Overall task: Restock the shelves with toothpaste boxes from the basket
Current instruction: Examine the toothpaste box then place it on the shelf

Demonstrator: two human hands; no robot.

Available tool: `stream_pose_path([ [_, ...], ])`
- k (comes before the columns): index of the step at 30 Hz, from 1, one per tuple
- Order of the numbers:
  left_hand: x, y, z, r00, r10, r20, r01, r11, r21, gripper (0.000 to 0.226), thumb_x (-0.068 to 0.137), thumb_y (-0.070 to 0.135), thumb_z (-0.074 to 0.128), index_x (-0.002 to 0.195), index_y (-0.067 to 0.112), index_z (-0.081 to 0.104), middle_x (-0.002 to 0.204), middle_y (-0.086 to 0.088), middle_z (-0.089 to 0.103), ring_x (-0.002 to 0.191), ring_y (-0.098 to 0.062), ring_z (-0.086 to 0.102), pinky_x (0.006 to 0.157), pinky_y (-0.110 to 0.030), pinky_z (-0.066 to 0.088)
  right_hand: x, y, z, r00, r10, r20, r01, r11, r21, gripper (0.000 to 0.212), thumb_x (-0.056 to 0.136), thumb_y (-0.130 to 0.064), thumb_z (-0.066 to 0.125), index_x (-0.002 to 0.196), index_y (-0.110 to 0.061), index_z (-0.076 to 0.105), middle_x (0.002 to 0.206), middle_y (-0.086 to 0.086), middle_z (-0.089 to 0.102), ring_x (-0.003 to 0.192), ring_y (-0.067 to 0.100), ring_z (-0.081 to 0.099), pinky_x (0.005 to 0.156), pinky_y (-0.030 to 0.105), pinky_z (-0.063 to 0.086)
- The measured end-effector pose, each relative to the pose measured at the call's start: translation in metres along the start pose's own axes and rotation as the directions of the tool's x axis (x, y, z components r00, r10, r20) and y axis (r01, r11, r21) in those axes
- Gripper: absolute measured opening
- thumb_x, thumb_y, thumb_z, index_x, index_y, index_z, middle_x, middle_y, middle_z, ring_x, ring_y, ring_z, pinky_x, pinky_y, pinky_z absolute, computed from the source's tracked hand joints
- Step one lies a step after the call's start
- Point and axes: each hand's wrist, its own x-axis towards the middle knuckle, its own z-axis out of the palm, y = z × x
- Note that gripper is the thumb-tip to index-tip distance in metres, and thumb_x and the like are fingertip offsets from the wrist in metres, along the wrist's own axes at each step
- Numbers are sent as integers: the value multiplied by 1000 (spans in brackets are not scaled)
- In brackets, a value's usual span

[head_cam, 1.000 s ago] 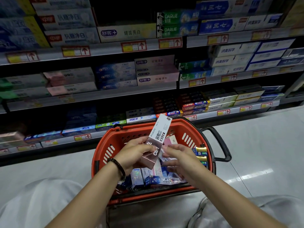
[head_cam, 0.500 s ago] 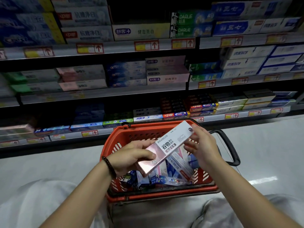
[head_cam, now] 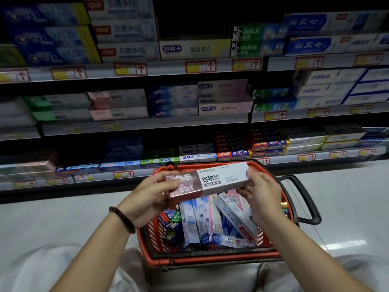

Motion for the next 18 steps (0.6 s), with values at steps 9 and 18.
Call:
stream_pose_path([
  [9,-3,-2,-14,946,95,-311,-136,984,-111,41,84,21,79,115,-2,67,107,-20,78,84,-22,76,79,-36,60,-10,6,21,1000,-17,-6,17,1000,3,12,103,-13,67,97,-2,67,110,24,74,103,38,75,86,47,64],
  [18,-2,0,-34,818,181,-546,-216,976,0,29,89,23,81,109,5,73,99,-12,80,94,-26,78,91,-45,61,-19,15,43,991,-110,80,117,990,-80,13,104,-11,64,97,-2,71,87,6,81,85,22,79,76,34,61],
])
